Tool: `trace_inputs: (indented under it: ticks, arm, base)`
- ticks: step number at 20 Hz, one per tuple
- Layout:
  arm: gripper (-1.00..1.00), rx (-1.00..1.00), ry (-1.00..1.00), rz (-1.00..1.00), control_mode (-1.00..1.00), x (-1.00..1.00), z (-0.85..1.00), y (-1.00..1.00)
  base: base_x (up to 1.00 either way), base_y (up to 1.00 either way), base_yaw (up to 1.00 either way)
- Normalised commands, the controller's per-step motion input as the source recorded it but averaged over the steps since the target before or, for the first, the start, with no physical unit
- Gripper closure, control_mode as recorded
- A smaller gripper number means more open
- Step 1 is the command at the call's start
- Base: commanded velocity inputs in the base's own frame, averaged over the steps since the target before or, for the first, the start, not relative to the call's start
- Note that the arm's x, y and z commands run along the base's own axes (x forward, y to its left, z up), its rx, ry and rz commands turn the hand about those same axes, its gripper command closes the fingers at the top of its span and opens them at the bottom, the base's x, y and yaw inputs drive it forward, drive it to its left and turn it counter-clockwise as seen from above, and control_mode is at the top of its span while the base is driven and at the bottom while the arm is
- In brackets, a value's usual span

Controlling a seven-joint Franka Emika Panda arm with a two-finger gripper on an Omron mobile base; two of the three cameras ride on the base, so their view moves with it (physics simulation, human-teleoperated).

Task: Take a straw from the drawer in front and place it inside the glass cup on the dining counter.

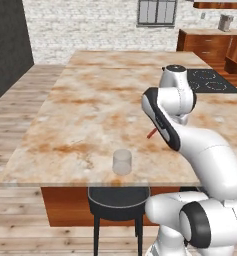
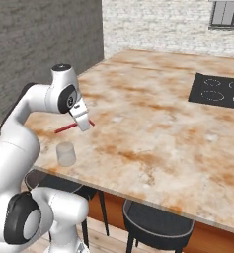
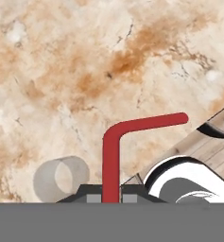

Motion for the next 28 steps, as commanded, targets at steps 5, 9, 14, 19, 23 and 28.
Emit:
trace_inputs:
  ticks: [5, 9, 14, 19, 23, 28]
  arm:
    - [1.0, 0.0, -0.02, 0.02, -1.0, 0.34, -0.04, 0.14]
    - [1.0, -0.02, -0.1, 0.0, -1.0, 0.34, -0.06, 0.06]
    - [1.0, -0.07, -0.18, 0.0, -1.0, 0.3, -0.09, 0.03]
    - [1.0, -0.11, -0.21, 0.0, -1.0, 0.21, -0.14, 0.04]
    - [1.0, -0.1, -0.16, 0.0, -1.0, 0.21, -0.13, 0.13]
    - [1.0, -0.07, -0.05, 0.0, -1.0, 0.2, -0.02, 0.15]
  base:
    - [0.0, 0.0, 0.0]
    - [0.0, 0.0, 0.0]
    - [0.0, 0.0, 0.0]
    - [0.0, 0.0, 0.0]
    - [0.0, 0.0, 0.0]
    - [0.0, 0.0, 0.0]
